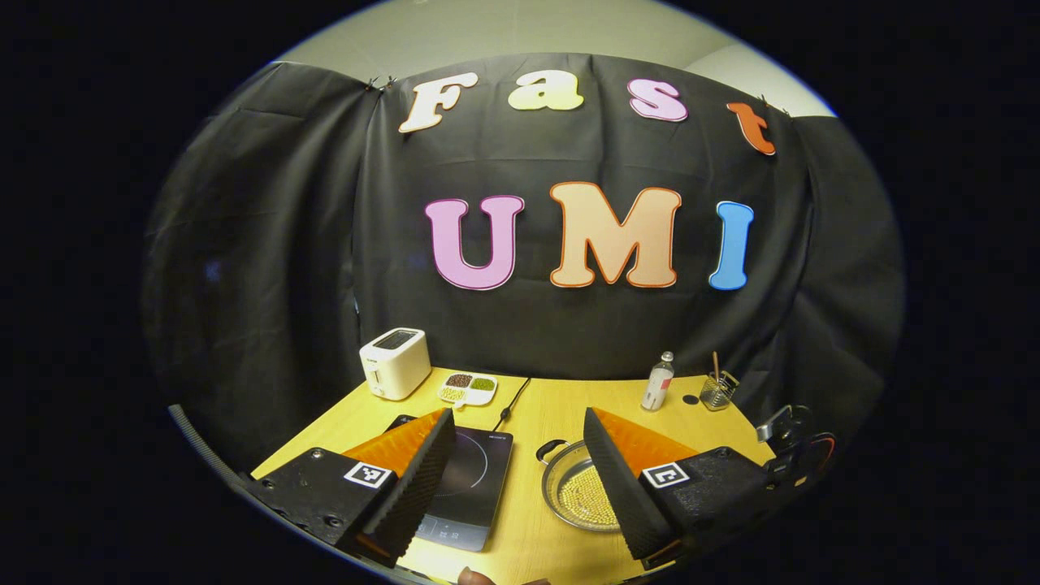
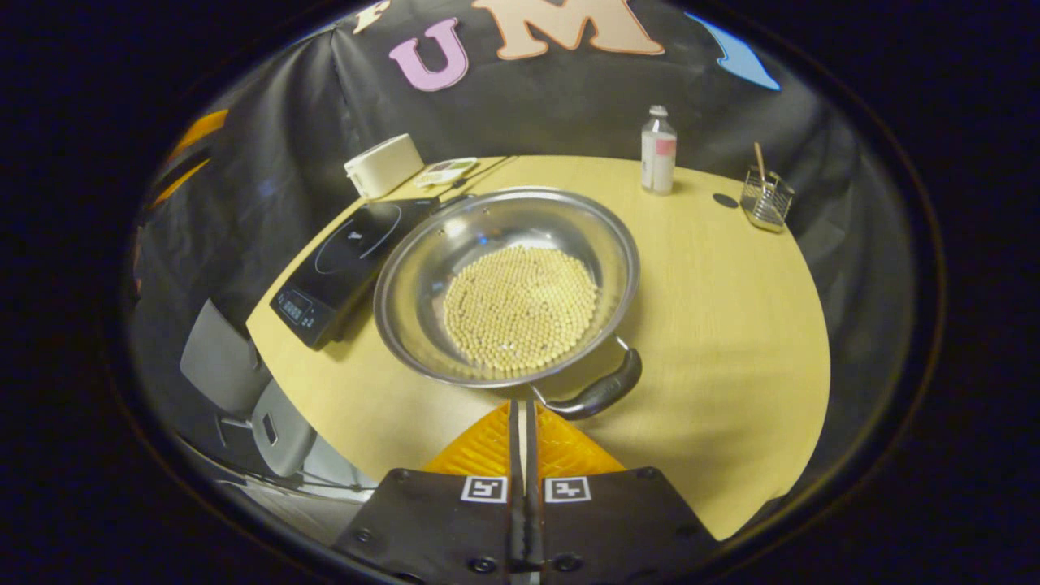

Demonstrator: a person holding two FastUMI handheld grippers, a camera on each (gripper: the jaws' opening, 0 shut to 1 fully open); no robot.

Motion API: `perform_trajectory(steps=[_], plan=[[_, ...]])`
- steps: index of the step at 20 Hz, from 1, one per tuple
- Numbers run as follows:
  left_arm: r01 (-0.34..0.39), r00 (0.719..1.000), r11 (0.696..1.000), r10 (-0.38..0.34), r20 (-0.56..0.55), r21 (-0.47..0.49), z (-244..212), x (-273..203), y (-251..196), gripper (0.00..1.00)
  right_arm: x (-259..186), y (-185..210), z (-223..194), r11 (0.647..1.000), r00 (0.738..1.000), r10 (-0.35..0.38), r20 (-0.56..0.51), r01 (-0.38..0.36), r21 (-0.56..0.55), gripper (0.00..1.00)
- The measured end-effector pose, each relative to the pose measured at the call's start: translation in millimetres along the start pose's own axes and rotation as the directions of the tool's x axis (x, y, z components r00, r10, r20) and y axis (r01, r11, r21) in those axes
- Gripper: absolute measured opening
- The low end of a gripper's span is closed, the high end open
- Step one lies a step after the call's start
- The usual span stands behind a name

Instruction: First push the handle of the pot to place it horizontally, then grasp the pot with both hands and set it on the induction cooktop.

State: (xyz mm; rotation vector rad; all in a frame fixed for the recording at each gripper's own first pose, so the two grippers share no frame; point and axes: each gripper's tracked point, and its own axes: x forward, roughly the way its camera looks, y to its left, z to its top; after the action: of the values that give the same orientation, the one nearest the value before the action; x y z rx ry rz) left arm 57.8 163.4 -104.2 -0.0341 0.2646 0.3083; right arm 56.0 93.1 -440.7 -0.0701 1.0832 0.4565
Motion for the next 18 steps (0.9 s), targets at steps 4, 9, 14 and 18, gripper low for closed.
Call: perform_trajectory(steps=[4, 9, 14, 18], plan=[[-0.004, 1.000, 1.000, 0.004, 0.007, -0.001, 0, -5, 0, 0.94, 9, -4, -7, 1.000, 0.999, -0.003, -0.044, 0.002, -0.016, 0.03], [-0.025, 1.000, 1.000, 0.025, 0.008, 0.002, -1, -12, 7, 0.96, 13, -9, -9, 1.000, 0.997, -0.005, -0.074, 0.004, -0.019, 0.03], [-0.044, 0.999, 0.999, 0.044, 0.001, -0.007, -6, -16, 14, 0.96, 15, -18, -6, 1.000, 0.997, -0.014, -0.081, 0.015, 0.006, 0.00], [-0.051, 0.999, 0.999, 0.051, 0.001, 0.001, -6, -18, 16, 0.96, 16, -28, -2, 1.000, 0.996, -0.023, -0.085, 0.024, 0.016, 0.00]])
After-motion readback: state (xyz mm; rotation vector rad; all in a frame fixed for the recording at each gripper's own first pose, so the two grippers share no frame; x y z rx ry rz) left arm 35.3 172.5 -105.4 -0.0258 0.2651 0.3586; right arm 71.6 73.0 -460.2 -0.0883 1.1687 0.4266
